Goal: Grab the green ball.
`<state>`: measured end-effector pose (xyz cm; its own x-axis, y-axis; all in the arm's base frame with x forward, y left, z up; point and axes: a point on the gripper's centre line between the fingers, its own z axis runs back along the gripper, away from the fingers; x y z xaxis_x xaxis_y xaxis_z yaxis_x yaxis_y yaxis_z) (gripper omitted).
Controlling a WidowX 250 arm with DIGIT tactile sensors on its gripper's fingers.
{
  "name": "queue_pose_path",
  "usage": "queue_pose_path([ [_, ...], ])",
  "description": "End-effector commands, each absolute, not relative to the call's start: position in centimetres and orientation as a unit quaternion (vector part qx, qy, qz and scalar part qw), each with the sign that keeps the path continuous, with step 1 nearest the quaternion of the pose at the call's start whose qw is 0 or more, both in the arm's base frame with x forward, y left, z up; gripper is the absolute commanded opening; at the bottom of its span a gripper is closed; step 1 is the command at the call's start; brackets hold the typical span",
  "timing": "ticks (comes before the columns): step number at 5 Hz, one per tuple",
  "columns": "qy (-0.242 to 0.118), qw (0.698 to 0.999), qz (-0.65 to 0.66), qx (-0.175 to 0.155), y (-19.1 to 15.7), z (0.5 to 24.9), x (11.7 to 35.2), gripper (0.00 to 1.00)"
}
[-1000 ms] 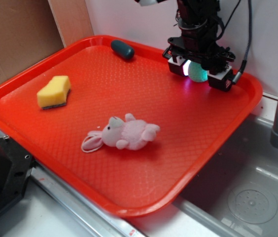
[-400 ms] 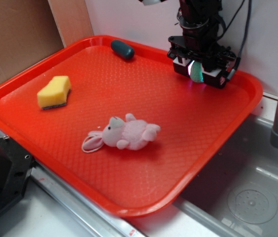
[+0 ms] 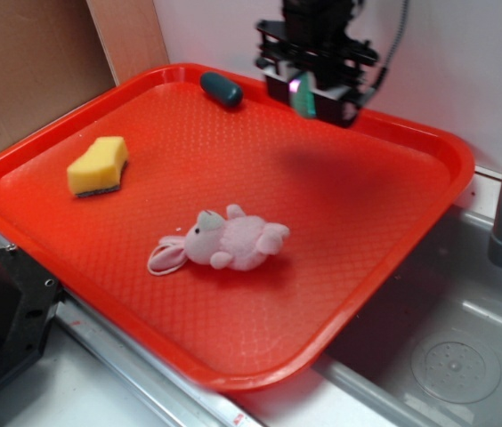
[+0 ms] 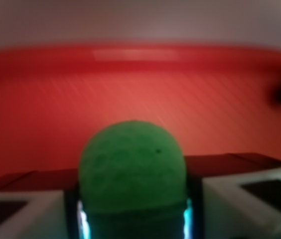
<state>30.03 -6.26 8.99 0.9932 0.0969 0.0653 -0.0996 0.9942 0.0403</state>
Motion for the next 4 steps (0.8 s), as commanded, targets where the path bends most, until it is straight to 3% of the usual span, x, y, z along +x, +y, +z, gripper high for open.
queue_pose_path([
  [1, 0.0, 0.999, 0.037, -0.014, -1.7, 16.8, 22.2, 0.0],
  [2, -0.005, 0.999, 0.049, -0.017, -0.1, 17.9, 18.8, 0.0],
  [3, -0.017, 0.999, 0.043, -0.011, 0.3, 17.8, 17.3, 0.0],
  [4, -0.028, 0.998, 0.046, 0.015, 0.6, 17.9, 17.8, 0.0],
])
